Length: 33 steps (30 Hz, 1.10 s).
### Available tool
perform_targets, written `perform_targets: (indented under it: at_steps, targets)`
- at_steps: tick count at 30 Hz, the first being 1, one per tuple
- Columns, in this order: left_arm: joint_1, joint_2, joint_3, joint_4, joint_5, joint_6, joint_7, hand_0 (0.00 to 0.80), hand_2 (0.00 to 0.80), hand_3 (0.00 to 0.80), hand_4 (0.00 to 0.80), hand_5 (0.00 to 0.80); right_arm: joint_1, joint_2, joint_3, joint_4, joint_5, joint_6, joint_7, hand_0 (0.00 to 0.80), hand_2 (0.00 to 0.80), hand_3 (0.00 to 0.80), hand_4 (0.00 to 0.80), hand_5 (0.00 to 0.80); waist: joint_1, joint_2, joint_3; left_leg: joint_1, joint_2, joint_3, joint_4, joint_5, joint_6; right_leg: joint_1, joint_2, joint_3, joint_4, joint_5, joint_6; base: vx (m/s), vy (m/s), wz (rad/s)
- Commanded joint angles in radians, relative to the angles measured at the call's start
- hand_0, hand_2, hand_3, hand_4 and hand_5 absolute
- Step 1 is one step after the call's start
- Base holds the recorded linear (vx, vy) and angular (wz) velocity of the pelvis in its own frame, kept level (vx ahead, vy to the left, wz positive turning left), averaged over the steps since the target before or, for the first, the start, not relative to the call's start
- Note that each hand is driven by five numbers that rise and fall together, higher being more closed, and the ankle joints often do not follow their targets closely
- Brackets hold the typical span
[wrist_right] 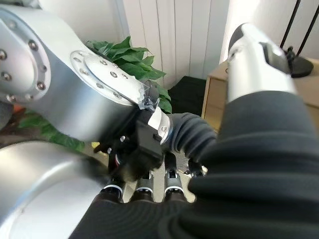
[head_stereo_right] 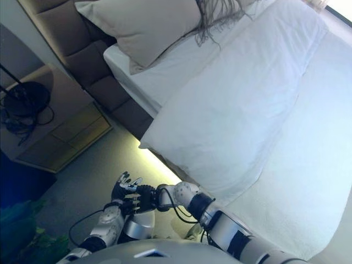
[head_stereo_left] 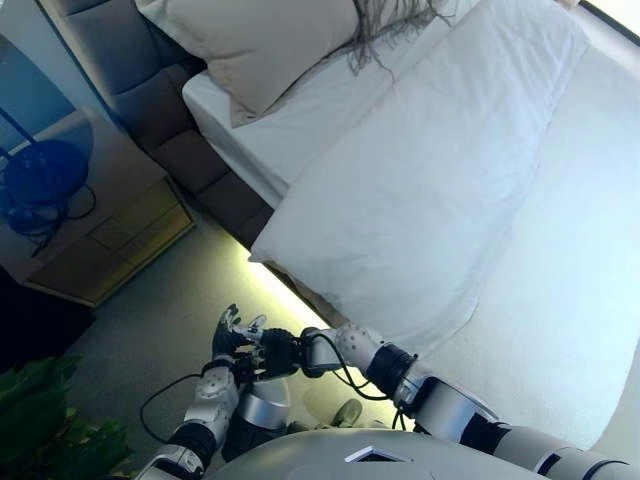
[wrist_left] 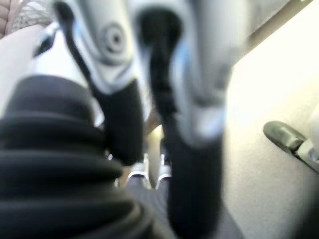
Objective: Make the bed neatly
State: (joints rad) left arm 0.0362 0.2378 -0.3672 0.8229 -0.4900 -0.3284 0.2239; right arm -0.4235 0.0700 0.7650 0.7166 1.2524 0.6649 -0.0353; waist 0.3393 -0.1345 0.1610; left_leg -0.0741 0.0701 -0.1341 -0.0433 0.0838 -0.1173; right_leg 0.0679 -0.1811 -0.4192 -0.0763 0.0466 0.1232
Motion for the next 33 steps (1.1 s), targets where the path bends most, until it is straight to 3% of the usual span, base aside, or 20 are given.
perform_targets:
  at_steps: [1,11,19,28,33]
  targets:
    - [-0.029,-0.045,-0.041,0.089,0.025,0.014,-0.042,0.0,0.0,0.0,0.0,0.0,-0.037,-0.006,-0.101,-0.021,-0.092,-0.09,0.118,0.0,0.0,0.0,0.0,0.0,-0.005,0.034,-0.031,0.028,-0.027,0.045,-0.044,0.035,0.079,0.026,-0.08,-0.017,0.013,0.126,0.038,0.013,0.019,-0.12]
    - [-0.024,0.003,0.062,0.139,0.053,0.046,-0.105,0.0,0.0,0.0,0.0,0.0,0.024,-0.224,-0.276,-0.021,-0.395,-0.227,0.293,0.0,0.0,0.0,0.0,0.0,-0.074,0.064,-0.059,0.068,-0.026,0.09,-0.044,0.015,0.08,0.023,-0.086,0.011,0.006,0.136,0.044,0.009,-0.027,-0.15]
    - [-0.003,0.018,0.106,0.167,0.079,0.042,-0.151,0.0,0.0,0.0,0.0,0.0,0.022,-0.35,-0.425,0.008,-0.472,-0.286,0.32,0.0,0.0,0.0,0.0,0.0,-0.108,0.08,-0.066,0.108,-0.023,0.121,-0.044,-0.007,0.085,0.026,-0.083,0.035,0.009,0.135,0.042,0.004,-0.035,-0.08]
    - [-0.018,0.028,0.122,0.217,0.104,0.051,-0.133,0.0,0.0,0.0,0.0,0.0,0.053,-0.389,-0.523,0.073,-0.47,-0.322,0.32,0.0,0.0,0.0,0.0,0.0,-0.138,0.086,-0.079,0.134,-0.024,0.141,-0.044,-0.018,0.089,0.027,-0.08,0.065,0.02,0.14,0.041,-0.012,-0.044,-0.07]
    - [-0.026,0.034,0.136,0.268,0.11,0.083,-0.114,0.0,0.0,0.0,0.0,0.0,0.117,-0.387,-0.583,0.114,-0.441,-0.38,0.31,0.0,0.0,0.0,0.0,0.0,-0.163,0.093,-0.095,0.144,-0.025,0.158,-0.044,-0.021,0.091,0.027,-0.075,0.089,0.018,0.142,0.04,0.0,-0.052,-0.03]
